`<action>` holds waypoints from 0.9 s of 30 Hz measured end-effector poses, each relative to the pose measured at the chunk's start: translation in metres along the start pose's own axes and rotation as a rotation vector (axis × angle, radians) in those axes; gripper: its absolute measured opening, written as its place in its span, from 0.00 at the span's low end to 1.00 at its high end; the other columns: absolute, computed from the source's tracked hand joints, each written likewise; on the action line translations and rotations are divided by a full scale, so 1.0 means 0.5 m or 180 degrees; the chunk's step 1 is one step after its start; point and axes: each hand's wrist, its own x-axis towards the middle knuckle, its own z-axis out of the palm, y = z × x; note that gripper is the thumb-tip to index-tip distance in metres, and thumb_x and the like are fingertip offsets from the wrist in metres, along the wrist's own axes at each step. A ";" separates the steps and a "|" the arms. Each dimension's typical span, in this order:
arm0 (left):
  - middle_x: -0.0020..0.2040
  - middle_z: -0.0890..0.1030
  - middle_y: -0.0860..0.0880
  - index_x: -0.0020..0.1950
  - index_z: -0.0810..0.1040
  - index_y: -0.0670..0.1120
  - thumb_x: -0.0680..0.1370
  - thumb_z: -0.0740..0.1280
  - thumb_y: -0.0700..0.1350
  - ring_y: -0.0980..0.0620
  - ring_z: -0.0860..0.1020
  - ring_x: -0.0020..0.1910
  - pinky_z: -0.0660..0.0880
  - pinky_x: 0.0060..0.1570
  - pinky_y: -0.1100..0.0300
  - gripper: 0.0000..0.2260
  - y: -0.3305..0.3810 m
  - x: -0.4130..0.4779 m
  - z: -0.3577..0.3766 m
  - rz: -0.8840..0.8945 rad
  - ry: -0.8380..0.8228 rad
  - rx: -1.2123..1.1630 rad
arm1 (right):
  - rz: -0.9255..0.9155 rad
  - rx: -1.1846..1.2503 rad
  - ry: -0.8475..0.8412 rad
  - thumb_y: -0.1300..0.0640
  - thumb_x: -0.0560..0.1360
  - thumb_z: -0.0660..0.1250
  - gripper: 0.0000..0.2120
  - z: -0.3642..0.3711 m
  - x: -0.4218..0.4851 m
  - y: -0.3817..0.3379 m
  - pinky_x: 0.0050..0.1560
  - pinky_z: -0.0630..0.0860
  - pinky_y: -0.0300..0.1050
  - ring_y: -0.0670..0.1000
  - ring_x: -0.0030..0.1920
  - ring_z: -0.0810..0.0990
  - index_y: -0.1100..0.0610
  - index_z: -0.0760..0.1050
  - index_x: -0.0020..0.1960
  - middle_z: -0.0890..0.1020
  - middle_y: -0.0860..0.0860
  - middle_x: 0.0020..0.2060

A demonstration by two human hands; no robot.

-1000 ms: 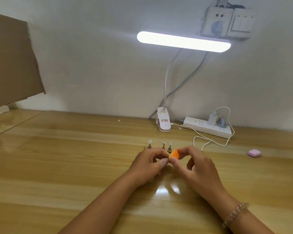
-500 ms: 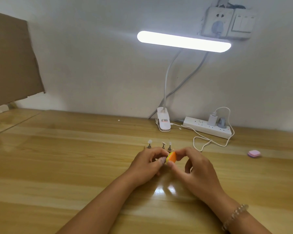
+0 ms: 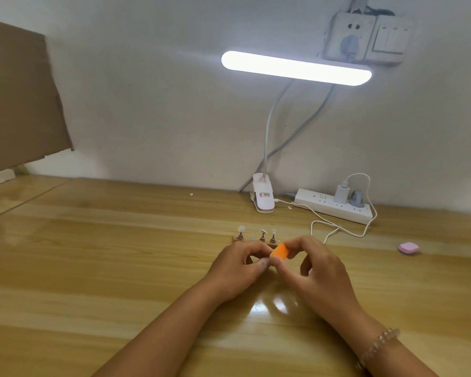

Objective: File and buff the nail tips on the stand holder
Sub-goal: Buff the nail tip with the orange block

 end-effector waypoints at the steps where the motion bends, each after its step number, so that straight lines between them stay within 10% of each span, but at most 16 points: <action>1: 0.44 0.83 0.58 0.49 0.84 0.57 0.79 0.68 0.42 0.58 0.71 0.31 0.71 0.38 0.58 0.09 0.001 0.000 -0.001 0.0009 -0.0012 0.0025 | -0.0115 0.0000 -0.0086 0.37 0.68 0.69 0.14 0.003 -0.005 -0.004 0.41 0.74 0.44 0.47 0.32 0.76 0.45 0.75 0.45 0.78 0.40 0.41; 21: 0.39 0.82 0.60 0.48 0.79 0.52 0.81 0.65 0.40 0.61 0.76 0.33 0.73 0.37 0.60 0.08 0.016 -0.006 -0.002 -0.0121 0.0045 -0.0219 | 0.0128 0.0012 0.0157 0.46 0.68 0.75 0.12 -0.002 0.008 0.003 0.41 0.74 0.46 0.45 0.32 0.74 0.48 0.77 0.47 0.79 0.41 0.44; 27: 0.47 0.85 0.52 0.51 0.79 0.51 0.82 0.64 0.40 0.48 0.80 0.38 0.74 0.36 0.56 0.07 0.015 -0.005 -0.004 -0.0134 0.0040 -0.0213 | -0.0104 -0.0080 0.0000 0.47 0.68 0.76 0.13 0.003 -0.001 -0.006 0.43 0.74 0.46 0.47 0.31 0.75 0.47 0.76 0.48 0.79 0.40 0.44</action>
